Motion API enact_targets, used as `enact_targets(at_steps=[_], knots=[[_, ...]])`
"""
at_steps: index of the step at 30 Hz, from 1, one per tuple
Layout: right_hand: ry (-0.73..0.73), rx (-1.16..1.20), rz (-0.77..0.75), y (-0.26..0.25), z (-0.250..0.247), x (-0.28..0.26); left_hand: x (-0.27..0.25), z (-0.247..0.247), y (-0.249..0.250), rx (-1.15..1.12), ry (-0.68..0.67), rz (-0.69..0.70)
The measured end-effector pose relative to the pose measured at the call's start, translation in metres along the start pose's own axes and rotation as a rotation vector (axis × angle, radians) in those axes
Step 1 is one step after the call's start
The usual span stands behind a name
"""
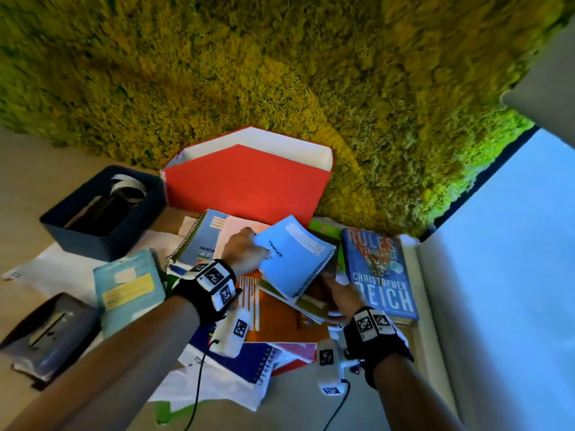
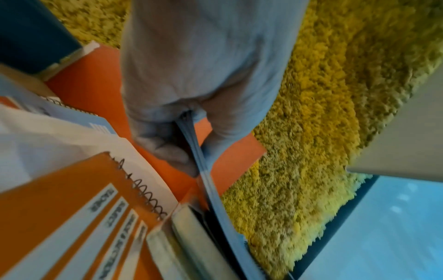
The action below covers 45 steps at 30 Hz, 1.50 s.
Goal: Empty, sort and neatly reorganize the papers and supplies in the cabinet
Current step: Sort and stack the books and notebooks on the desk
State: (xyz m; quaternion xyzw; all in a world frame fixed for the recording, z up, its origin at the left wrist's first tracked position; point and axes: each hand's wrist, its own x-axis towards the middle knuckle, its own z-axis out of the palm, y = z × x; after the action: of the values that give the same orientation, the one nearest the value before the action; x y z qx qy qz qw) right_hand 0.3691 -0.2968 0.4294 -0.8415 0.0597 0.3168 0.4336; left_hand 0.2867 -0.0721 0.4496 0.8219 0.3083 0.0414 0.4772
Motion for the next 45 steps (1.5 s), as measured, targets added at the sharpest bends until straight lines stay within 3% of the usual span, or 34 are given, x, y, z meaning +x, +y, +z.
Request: enact_targets(at_steps=[3,6,12,14,16,17,19,22,25,28,33,38,41,45], knots=[[-0.056,0.073,0.018,-0.005,-0.002,-0.012,-0.009,-0.014,-0.007,-0.083,0.148,-0.037],[-0.069,0.143,-0.028,-0.004,-0.002,-0.015,-0.025,-0.027,-0.026,0.065,0.334,-0.118],[0.005,0.333,-0.134,-0.014,-0.008,-0.015,-0.029,-0.044,-0.034,0.303,0.313,-0.229],[0.025,0.336,-0.212,-0.021,-0.013,-0.028,-0.025,-0.045,-0.023,0.421,0.347,-0.160],[0.031,0.382,-0.317,-0.025,-0.018,-0.046,-0.017,-0.037,-0.010,0.400,0.414,0.075],[0.036,0.405,-0.363,-0.025,-0.020,-0.056,-0.014,-0.031,-0.001,0.348,0.404,0.190],[0.037,0.453,-0.441,-0.020,-0.025,-0.070,-0.016,-0.017,0.019,0.253,0.212,0.300],[0.011,0.574,-0.487,-0.010,-0.030,-0.092,-0.020,0.014,0.044,-0.036,-0.226,0.233],[0.142,0.574,-0.471,0.010,-0.050,-0.096,-0.021,0.048,0.058,-0.311,-0.359,0.252],[0.234,0.485,-0.418,0.030,-0.075,-0.084,-0.033,0.068,0.084,-0.279,-0.371,0.289],[0.307,0.299,-0.464,0.045,-0.119,-0.057,-0.035,0.112,0.124,0.032,-0.197,0.358],[0.445,0.003,-0.444,0.058,-0.154,0.011,-0.015,0.164,0.142,0.141,-0.192,0.277],[0.384,-0.351,-0.294,0.062,-0.158,0.038,-0.003,0.198,0.134,0.344,-0.237,0.195],[0.260,-0.311,-0.229,0.066,-0.158,0.050,-0.004,0.226,0.124,0.561,-0.235,0.135]])
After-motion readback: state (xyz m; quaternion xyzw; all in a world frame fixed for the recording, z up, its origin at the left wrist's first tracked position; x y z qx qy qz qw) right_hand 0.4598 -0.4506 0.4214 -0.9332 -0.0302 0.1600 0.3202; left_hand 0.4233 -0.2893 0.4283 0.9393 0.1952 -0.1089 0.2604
